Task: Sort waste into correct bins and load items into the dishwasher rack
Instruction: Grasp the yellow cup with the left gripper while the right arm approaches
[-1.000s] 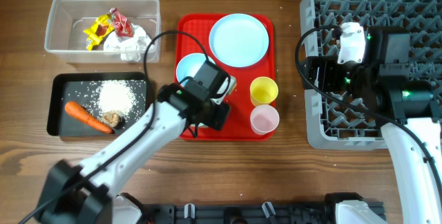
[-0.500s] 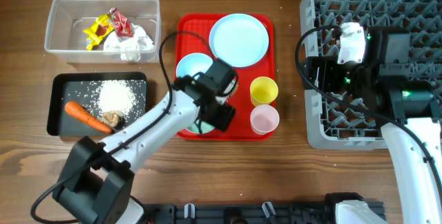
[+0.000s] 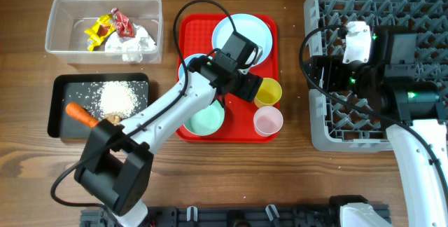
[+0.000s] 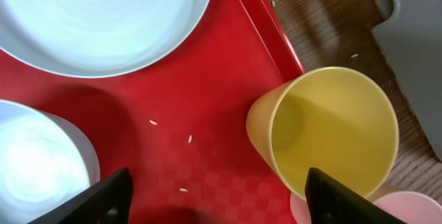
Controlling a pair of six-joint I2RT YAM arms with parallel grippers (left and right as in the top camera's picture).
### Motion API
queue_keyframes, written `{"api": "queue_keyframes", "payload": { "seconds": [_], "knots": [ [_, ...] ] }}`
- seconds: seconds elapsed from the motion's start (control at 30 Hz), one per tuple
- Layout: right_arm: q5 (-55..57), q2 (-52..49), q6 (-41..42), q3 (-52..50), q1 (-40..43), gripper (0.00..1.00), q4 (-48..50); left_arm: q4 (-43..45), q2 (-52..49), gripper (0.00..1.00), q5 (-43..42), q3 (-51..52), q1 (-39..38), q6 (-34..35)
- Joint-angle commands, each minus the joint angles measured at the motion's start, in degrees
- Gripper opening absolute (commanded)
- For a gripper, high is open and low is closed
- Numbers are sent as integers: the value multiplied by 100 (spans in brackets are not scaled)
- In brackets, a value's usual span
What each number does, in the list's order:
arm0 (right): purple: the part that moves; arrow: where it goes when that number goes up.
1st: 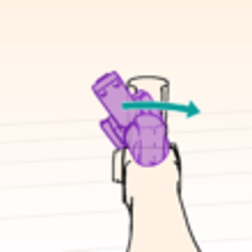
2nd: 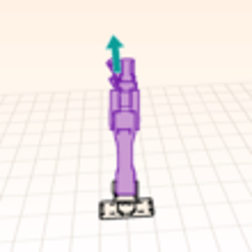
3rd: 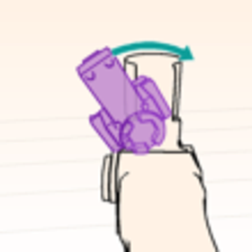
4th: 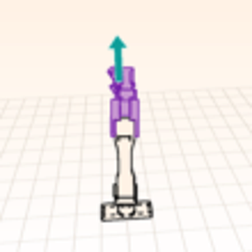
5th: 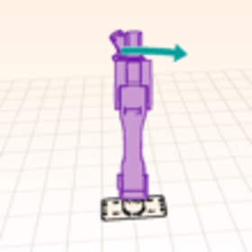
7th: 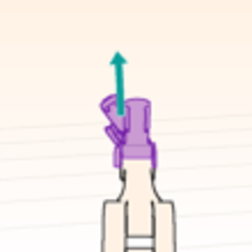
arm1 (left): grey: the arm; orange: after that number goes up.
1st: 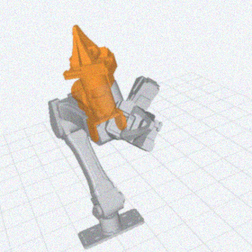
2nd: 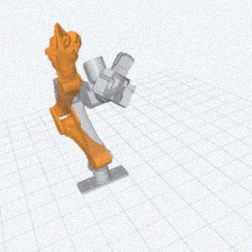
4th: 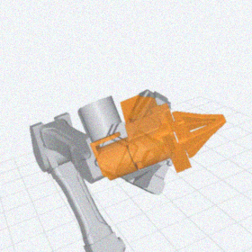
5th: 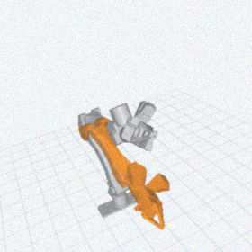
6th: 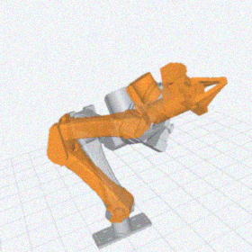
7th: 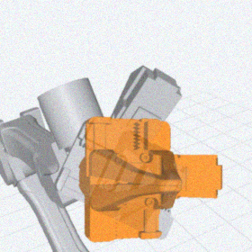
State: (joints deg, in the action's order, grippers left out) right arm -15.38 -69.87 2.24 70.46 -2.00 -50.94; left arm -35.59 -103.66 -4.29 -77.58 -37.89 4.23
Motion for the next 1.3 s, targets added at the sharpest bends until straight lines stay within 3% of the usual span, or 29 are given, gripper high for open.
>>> {"api": "queue_keyframes", "payload": {
  "seconds": [0.0, 0.4, 0.53, 0.7, 0.73, 0.97, 1.07, 1.27],
  "knots": [
    [81, -11, -74, 107, -17, 100, 35, 96, -61, 79, 31, -70, -24, -101],
    [74, -310, -57, 105, -20, 100, 48, 645, -170, 73, -398, -66, -153, -61],
    [-321, -334, 46, 107, -20, 100, 216, 341, 13, 70, -420, -74, 535, 916],
    [-544, -750, 586, 105, -264, 91, 437, -153, 542, 95, -557, -76, 1458, 1311],
    [-542, -922, 612, 105, -363, 88, 435, -155, 553, 95, -649, -76, 1523, 1329],
    [-505, -1856, 844, 105, -592, 75, 208, -168, 551, 94, -942, -76, 1655, 1340],
    [-553, -1818, 1001, 107, -586, 74, 382, -151, 551, 87, -1456, -76, 1539, 1091],
    [-501, -1167, 1191, 107, -404, 73, 599, 155, 286, 84, -1432, -74, 723, 514]
  ]
}}
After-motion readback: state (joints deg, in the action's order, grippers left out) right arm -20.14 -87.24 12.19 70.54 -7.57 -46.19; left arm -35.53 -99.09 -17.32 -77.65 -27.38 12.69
